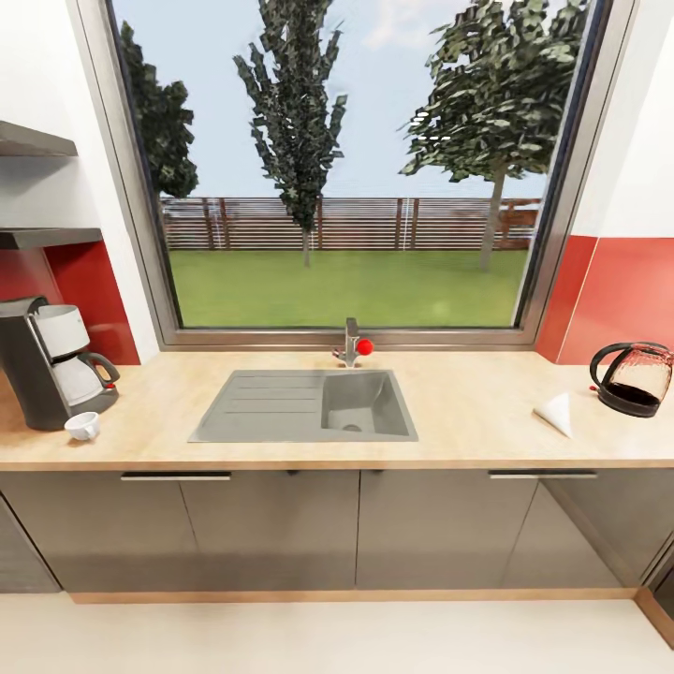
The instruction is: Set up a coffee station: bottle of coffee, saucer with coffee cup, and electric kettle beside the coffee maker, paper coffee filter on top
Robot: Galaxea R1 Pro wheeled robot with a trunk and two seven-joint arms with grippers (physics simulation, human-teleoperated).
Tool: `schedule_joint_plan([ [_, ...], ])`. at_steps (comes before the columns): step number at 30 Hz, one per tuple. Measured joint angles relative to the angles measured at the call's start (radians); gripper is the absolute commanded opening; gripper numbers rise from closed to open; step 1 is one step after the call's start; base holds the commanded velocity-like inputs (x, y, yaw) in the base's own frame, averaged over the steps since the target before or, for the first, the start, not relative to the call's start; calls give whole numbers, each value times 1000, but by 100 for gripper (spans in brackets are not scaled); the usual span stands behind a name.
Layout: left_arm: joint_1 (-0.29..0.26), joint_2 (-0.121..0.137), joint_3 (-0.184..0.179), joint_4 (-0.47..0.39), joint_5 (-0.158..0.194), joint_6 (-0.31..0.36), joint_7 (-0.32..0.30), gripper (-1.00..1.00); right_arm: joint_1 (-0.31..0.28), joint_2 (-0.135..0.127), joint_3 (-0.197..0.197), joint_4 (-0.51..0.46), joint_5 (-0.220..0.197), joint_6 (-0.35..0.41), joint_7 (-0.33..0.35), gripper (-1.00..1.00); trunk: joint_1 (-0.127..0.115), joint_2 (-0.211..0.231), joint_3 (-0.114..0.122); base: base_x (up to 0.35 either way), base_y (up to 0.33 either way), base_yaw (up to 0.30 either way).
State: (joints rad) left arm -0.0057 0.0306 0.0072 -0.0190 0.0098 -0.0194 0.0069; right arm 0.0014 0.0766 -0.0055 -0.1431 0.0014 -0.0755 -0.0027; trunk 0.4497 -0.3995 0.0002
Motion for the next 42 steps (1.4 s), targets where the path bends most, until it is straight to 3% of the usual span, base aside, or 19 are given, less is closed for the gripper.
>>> schedule_joint_plan([
  [5, 0, 0, 0, 0, 0, 0, 0, 100, 0, 0, 0, -1, 0, -1, 0, 100, 0, 0, 0, 0, 0, 0],
  [8, 0, -1, 0, 0, 0, 1, 0, 100, 0, 0, 1, 2, 0, -45, 0, 100, 0, 0, 0, 0, 0, 0],
  [33, 1, -3, -10, 0, -10, 0, -7, 100, 0, 0, 1, 2, 0, -49, 0, 100, 0, 0, 0, 1, -1, 0],
  [42, 1, -4, -9, -1, -8, -4, -3, 100, 0, 0, 2, 2, 0, -49, 0, 100, 0, 0, 0, 199, -140, 0],
])
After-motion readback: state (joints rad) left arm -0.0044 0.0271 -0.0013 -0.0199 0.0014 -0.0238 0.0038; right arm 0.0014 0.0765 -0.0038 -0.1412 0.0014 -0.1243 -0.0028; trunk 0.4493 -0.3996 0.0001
